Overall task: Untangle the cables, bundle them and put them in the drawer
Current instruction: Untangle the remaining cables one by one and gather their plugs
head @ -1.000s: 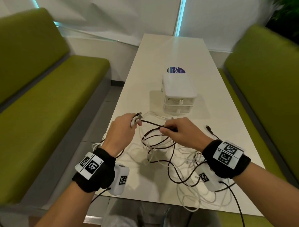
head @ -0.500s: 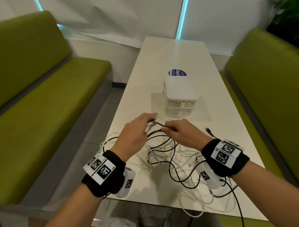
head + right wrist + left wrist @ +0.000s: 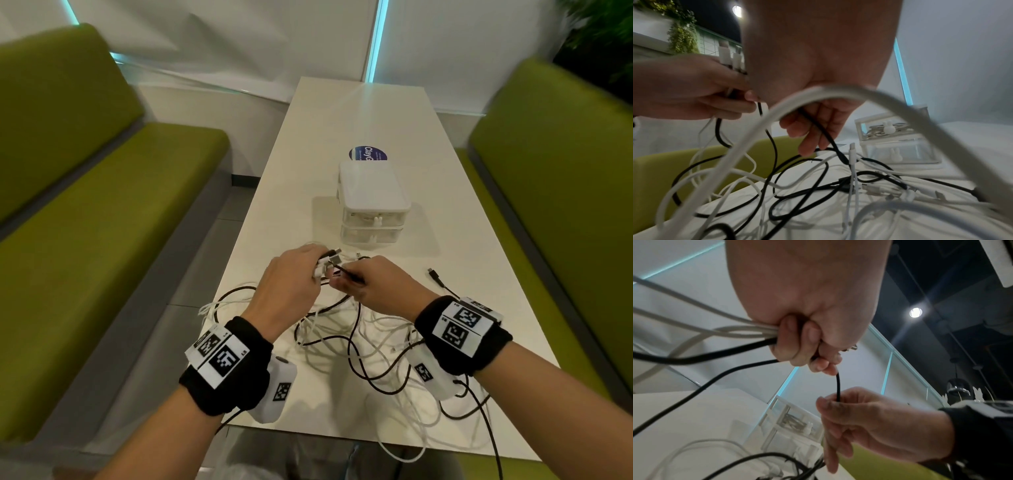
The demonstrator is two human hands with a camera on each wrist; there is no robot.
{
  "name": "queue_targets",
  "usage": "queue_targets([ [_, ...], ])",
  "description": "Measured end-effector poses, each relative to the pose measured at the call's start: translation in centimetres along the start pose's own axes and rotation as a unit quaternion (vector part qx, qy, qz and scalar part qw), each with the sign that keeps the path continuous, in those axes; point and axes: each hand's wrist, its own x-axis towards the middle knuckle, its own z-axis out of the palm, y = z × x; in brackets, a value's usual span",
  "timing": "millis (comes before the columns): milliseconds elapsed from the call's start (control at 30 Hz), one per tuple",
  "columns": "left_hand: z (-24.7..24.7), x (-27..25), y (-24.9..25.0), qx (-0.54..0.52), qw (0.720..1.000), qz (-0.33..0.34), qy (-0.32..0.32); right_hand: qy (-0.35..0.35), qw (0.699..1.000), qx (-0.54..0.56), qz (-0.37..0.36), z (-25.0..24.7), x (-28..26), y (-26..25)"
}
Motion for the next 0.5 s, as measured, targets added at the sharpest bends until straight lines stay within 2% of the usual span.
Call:
queue_targets([
  [233,0.1,-0.3,-1.1,-0.136,0.985,-0.077,0.068,0.073,0.993,0.089,0.035,0.5,0.5,-0.7],
  [400,1.0,-1.0,-1.0,-0.235,0.956,-0.129,0.118,0.156,0.960,0.222,0.068,1.1,0.3,-1.1],
  [500,0.8,-1.2,-0.9,-0.295,0.932,-0.145,0.154,0.171,0.952,0.245,0.059,1.4,-0.2,-1.3],
])
